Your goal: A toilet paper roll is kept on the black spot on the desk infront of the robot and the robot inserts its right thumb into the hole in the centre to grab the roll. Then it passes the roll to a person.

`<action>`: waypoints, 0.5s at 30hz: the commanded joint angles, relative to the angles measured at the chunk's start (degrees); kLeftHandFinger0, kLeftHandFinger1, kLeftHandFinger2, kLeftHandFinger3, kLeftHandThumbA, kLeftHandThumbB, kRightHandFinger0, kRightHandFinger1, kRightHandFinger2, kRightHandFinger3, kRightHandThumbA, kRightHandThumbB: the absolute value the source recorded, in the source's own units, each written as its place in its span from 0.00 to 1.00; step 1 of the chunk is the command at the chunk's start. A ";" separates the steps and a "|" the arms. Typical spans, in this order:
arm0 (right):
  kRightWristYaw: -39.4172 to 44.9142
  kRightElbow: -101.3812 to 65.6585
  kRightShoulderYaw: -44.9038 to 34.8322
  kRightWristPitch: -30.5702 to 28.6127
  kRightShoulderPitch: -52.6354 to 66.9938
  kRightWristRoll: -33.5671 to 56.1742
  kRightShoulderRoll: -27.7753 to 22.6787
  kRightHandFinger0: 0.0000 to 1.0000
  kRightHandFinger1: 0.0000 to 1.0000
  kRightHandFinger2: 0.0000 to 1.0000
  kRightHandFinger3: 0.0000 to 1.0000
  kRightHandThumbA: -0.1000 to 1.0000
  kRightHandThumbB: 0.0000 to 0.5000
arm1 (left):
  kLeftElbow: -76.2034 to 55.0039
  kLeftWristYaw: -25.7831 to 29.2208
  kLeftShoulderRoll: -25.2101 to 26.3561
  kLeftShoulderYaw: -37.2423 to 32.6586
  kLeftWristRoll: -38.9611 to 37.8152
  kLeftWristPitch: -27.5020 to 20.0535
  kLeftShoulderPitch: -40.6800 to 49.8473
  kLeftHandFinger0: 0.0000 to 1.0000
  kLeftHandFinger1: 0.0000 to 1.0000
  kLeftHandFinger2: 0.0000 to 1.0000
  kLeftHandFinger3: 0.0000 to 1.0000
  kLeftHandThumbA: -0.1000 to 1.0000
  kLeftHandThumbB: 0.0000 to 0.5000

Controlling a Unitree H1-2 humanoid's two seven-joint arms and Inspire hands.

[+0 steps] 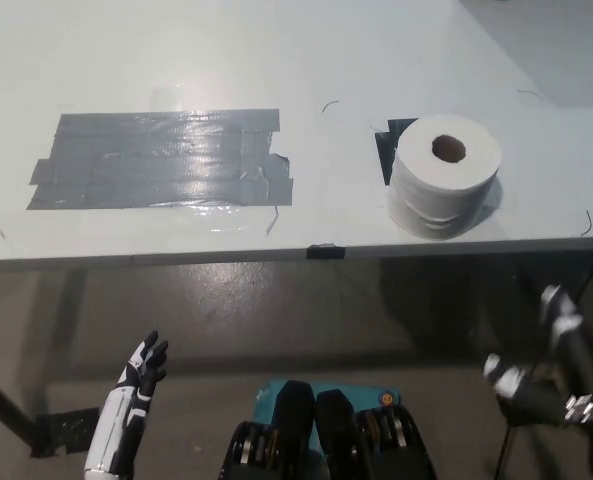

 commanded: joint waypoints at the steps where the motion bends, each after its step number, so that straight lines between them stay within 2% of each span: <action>1: 0.44 -8.11 -4.19 11.40 -8.52 0.16 -3.86 1.00 1.00 1.00 1.00 0.79 0.67 | -2.10 0.09 -0.23 -0.15 -0.45 -2.34 0.35 1.00 1.00 1.00 1.00 0.96 0.30; 3: 2.94 -9.24 -5.07 18.17 -14.16 1.36 -7.31 1.00 1.00 1.00 1.00 0.83 0.68 | -2.14 0.03 -0.27 -0.31 -0.23 -2.14 0.56 1.00 1.00 1.00 1.00 0.96 0.31; 5: 4.49 -8.65 -5.06 20.84 -17.20 2.43 -9.24 1.00 1.00 1.00 1.00 0.84 0.62 | -2.04 0.13 -0.35 -0.26 -0.24 -2.42 0.58 1.00 1.00 1.00 1.00 0.96 0.30; 8: 7.32 -6.94 -4.23 27.14 -23.99 2.75 -13.14 1.00 1.00 1.00 1.00 0.88 0.61 | -2.29 0.26 -0.51 -0.33 -0.16 -3.11 1.27 1.00 1.00 1.00 1.00 0.95 0.26; 9: 8.82 -5.17 -3.20 29.78 -27.32 1.61 -15.23 1.00 1.00 1.00 1.00 0.91 0.59 | -2.40 0.15 -0.52 -0.32 -0.32 -2.82 1.30 1.00 1.00 1.00 1.00 0.95 0.28; 10: 9.79 -3.63 -2.65 30.28 -29.30 1.18 -16.36 1.00 1.00 1.00 1.00 0.94 0.59 | -2.49 0.17 -0.57 -0.31 -0.32 -2.68 1.17 1.00 1.00 1.00 1.00 0.95 0.28; 12: 13.26 2.15 -1.65 30.48 -35.35 3.02 -19.23 1.00 1.00 1.00 1.00 0.93 0.54 | -2.61 0.29 -0.56 -0.21 -0.18 -2.47 0.75 1.00 1.00 1.00 1.00 0.95 0.28; 15: 18.68 11.69 1.48 30.48 -43.49 1.46 -22.04 1.00 1.00 1.00 1.00 0.92 0.60 | -2.43 0.47 -0.47 -0.08 0.04 -2.59 0.43 1.00 1.00 1.00 1.00 0.96 0.29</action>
